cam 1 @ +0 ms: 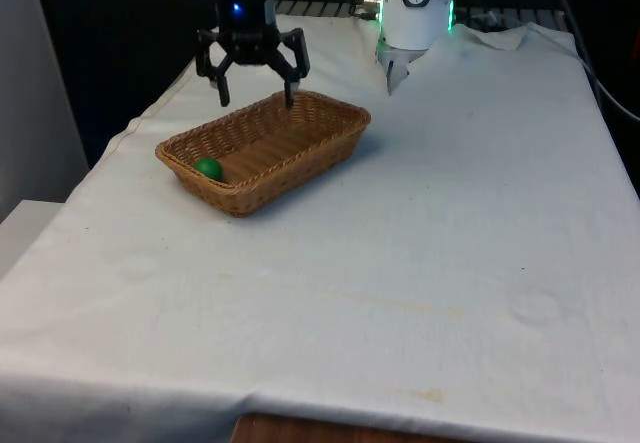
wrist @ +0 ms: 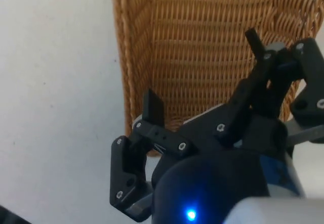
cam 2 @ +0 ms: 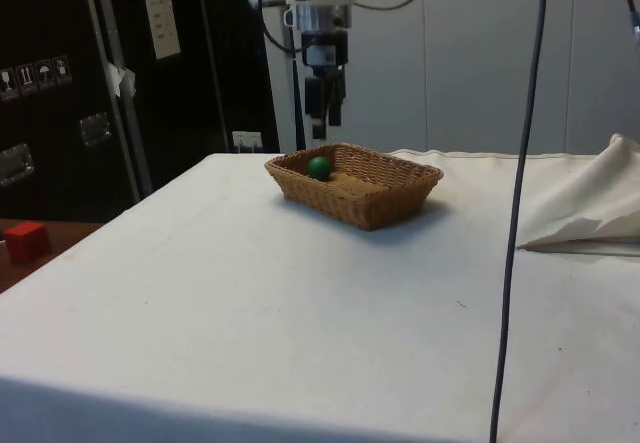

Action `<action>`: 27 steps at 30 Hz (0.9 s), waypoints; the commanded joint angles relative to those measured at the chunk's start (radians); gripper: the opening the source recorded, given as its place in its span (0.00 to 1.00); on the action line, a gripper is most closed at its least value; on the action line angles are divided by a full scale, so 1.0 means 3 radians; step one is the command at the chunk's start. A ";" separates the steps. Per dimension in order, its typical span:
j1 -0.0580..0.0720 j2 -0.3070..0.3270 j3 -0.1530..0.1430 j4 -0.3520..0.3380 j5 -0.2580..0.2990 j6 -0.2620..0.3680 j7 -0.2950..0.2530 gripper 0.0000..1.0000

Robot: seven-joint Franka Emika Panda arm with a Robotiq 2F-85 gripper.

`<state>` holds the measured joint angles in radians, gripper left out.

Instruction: Pick up the ball and place it into the basket.

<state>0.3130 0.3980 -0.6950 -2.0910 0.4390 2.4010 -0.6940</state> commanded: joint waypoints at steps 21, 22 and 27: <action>0.0187 -0.0467 0.0153 -0.0043 -0.0830 -0.0053 0.0870 1.00; 0.0147 -0.0460 0.0177 -0.0047 -0.0763 -0.0057 0.0797 1.00; 0.0187 -0.0513 0.0227 -0.0023 -0.0963 -0.0070 0.1027 1.00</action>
<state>0.3600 0.2440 -0.6210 -2.1010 0.1670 2.3840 -0.4040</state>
